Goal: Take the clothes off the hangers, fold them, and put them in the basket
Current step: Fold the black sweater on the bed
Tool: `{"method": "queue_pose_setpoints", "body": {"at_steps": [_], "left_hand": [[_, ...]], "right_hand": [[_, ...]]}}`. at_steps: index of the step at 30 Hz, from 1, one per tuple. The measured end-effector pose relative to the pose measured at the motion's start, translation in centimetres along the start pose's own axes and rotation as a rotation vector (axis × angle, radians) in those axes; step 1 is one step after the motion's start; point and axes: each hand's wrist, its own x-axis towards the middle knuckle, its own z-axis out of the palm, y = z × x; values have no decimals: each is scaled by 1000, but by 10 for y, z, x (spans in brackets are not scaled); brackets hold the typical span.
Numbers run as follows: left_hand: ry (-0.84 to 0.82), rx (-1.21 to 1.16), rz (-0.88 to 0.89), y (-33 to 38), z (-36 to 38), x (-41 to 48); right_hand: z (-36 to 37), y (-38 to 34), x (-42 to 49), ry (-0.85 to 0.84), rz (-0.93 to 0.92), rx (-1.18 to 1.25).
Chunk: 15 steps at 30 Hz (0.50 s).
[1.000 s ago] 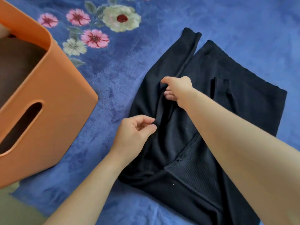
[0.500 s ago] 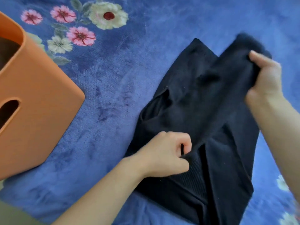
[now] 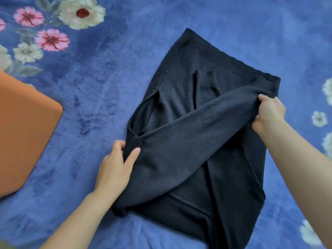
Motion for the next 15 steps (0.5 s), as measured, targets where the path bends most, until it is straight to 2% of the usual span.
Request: {"method": "queue_pose_setpoints", "body": {"at_steps": [3,4,6,8,11,13,15], "left_hand": [[168,-86,62,-7,-4,-8],[233,-118,36,-13,-8,-9],[237,-199,-54,-27,-8,-10],[166,-213,-105,-36,-6,-13],[150,-224,-120,-36,-5,-15],[133,-279,-131,-33,-7,-19],[85,-275,-134,-30,-8,-29]], "right_hand": [[-12,4,4,15,73,-90],[-15,8,5,-10,119,-114],[-20,16,6,-59,130,-169],[-24,20,0,-65,14,-283],[-43,29,-16,25,-252,-548],[-67,43,-37,63,-320,-605],[-96,67,-65,109,-302,-604]]}}
